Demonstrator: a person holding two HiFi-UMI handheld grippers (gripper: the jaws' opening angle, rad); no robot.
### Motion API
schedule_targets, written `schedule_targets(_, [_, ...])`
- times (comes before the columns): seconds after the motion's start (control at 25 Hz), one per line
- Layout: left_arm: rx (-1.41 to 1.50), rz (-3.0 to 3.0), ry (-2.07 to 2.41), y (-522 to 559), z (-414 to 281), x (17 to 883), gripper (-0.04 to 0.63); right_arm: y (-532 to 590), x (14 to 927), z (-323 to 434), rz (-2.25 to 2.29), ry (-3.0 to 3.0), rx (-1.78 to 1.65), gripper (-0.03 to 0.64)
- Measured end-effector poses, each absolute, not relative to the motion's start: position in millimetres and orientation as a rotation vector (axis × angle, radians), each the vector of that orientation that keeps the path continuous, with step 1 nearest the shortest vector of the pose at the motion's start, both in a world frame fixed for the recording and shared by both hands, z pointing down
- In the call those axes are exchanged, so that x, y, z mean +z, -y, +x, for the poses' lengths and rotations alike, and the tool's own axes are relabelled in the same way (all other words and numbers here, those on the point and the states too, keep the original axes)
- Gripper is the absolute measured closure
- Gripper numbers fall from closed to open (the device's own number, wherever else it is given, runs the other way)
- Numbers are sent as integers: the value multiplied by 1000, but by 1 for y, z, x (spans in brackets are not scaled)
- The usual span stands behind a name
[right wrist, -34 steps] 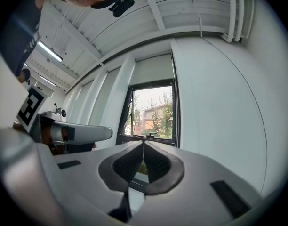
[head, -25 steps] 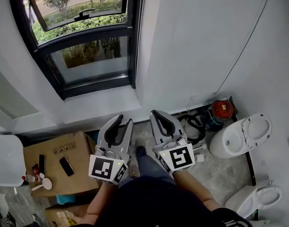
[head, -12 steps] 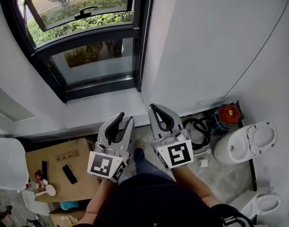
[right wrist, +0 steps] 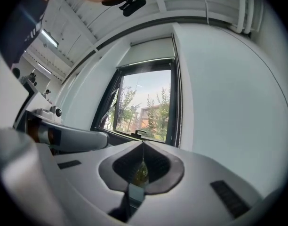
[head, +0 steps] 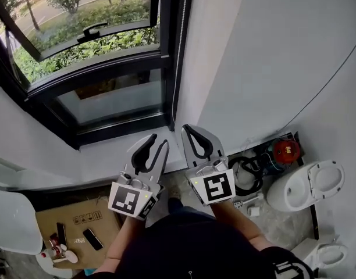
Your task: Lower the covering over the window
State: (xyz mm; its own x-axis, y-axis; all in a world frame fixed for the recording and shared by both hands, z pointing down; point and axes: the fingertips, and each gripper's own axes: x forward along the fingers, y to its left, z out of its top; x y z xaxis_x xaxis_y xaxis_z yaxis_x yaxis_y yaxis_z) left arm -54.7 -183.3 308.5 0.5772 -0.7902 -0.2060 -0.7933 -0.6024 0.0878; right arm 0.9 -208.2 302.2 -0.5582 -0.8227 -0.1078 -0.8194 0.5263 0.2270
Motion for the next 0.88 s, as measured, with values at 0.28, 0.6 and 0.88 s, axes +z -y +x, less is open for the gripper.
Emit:
schedule_targets(0.28, [315, -2766, -1405, 253, -64, 305, 495, 273, 288, -17, 1468, 2762, -465, 603])
schedule_targets(0.6, [312, -2802, -1342, 304, -68, 313, 495, 311, 296, -21, 1586, 2689, -447, 603])
schedule_targets(0.88, [270, -2880, -1162, 340, -65, 306, 495, 333, 288, -30, 1702, 2563, -445, 603])
